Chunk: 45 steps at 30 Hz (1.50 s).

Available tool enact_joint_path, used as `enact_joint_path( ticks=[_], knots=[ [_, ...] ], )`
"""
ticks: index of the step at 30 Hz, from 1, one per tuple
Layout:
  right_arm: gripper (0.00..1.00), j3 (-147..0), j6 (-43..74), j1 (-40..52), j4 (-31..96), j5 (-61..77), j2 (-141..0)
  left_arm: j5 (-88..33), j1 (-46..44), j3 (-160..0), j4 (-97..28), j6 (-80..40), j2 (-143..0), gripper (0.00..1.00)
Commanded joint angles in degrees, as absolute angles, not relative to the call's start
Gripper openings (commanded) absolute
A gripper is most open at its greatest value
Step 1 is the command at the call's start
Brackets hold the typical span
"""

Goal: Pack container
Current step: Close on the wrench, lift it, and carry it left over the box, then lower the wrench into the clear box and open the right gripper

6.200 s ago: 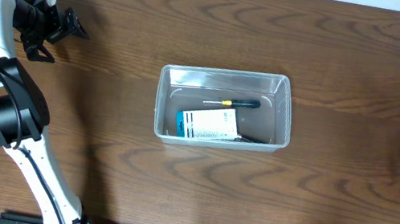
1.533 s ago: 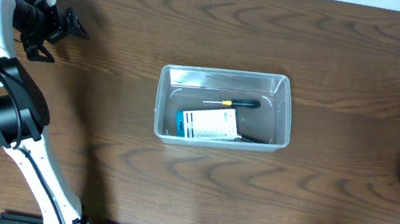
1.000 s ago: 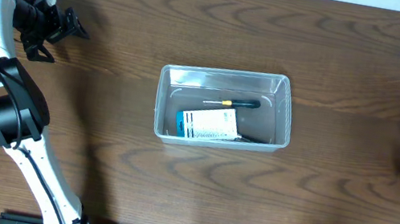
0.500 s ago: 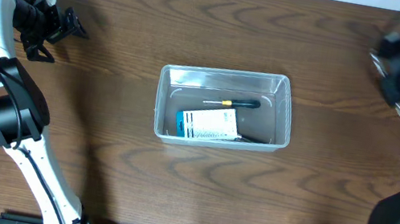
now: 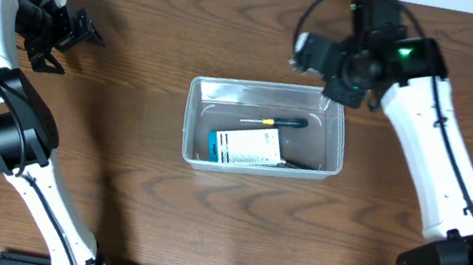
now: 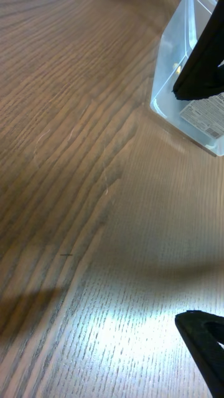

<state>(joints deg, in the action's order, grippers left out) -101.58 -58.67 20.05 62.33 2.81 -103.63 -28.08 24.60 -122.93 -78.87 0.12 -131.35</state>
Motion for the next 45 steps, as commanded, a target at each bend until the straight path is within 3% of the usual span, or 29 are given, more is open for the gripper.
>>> enact_joint_path(
  ticks=[1, 9, 45],
  knots=[
    [0.01, -102.3, -61.9, 21.5, 62.4, 8.8, -102.5, -27.8, 24.8, -124.0, -79.0, 0.1, -129.9, 0.98],
    [0.01, -101.8, -61.8, 21.8, 62.4, 19.9, -103.9, -27.8, 24.8, -124.0, -79.0, 0.1, -129.9, 0.98],
    [0.01, -101.0, -65.5, 22.0, 65.6, 15.9, -120.1, -27.8, 24.8, -124.0, -79.0, 0.1, -129.9, 0.98]
  ],
)
